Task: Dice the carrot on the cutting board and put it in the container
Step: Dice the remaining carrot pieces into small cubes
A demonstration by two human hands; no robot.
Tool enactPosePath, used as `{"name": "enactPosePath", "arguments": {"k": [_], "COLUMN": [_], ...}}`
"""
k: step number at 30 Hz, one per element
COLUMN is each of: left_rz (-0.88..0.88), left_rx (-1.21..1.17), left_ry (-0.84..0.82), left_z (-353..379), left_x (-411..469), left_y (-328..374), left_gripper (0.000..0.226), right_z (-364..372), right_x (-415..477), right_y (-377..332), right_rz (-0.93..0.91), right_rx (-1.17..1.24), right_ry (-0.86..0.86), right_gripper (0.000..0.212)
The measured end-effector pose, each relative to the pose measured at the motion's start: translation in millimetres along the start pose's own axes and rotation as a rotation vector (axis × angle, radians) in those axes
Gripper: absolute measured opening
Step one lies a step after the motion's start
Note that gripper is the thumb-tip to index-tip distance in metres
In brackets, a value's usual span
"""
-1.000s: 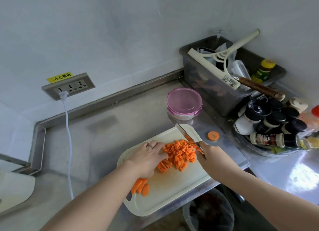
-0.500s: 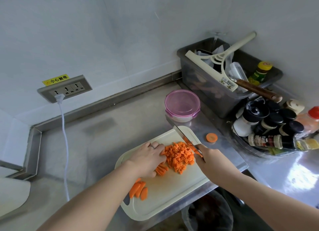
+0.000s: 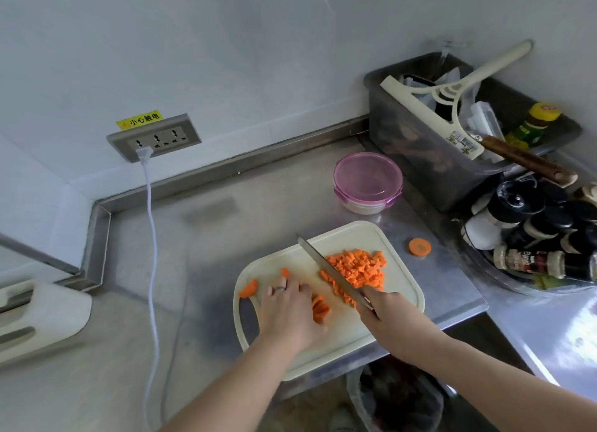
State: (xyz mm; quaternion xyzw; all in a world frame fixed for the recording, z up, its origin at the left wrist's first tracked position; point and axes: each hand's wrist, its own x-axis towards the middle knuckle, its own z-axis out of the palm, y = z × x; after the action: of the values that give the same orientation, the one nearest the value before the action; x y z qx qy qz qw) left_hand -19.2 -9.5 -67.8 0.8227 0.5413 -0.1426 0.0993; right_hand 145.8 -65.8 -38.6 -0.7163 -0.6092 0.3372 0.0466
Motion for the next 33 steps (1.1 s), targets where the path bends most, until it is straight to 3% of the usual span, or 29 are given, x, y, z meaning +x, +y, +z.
{"name": "enactPosePath", "arguments": {"k": [4, 11, 16, 21, 29, 33], "left_rz": [-0.088, -0.067, -0.089, -0.102, -0.048, -0.041], "left_rx": [-0.052, -0.132, -0.251, -0.352, -0.295, -0.291], "left_ry": [0.037, 0.075, 0.098, 0.112, 0.12, 0.151], "left_z": [5, 13, 14, 11, 20, 24], "left_x": [-5, -11, -8, -4, -9, -9], "left_y": [2, 3, 5, 1, 1, 5], "left_gripper": [0.048, 0.044, 0.039, 0.028, 0.045, 0.043], "right_z": [16, 29, 30, 28, 28, 30], "right_x": [-2, -2, -3, -1, -2, -2], "right_y": [0, 1, 1, 1, 0, 0], "right_rz": [-0.003, -0.033, -0.04, -0.051, -0.059, -0.057], "right_rx": [0.027, 0.055, 0.068, 0.057, 0.072, 0.065], "right_ry": [-0.056, -0.084, -0.069, -0.073, -0.067, -0.061], "right_gripper": [0.014, 0.007, 0.014, 0.005, 0.007, 0.005]}}
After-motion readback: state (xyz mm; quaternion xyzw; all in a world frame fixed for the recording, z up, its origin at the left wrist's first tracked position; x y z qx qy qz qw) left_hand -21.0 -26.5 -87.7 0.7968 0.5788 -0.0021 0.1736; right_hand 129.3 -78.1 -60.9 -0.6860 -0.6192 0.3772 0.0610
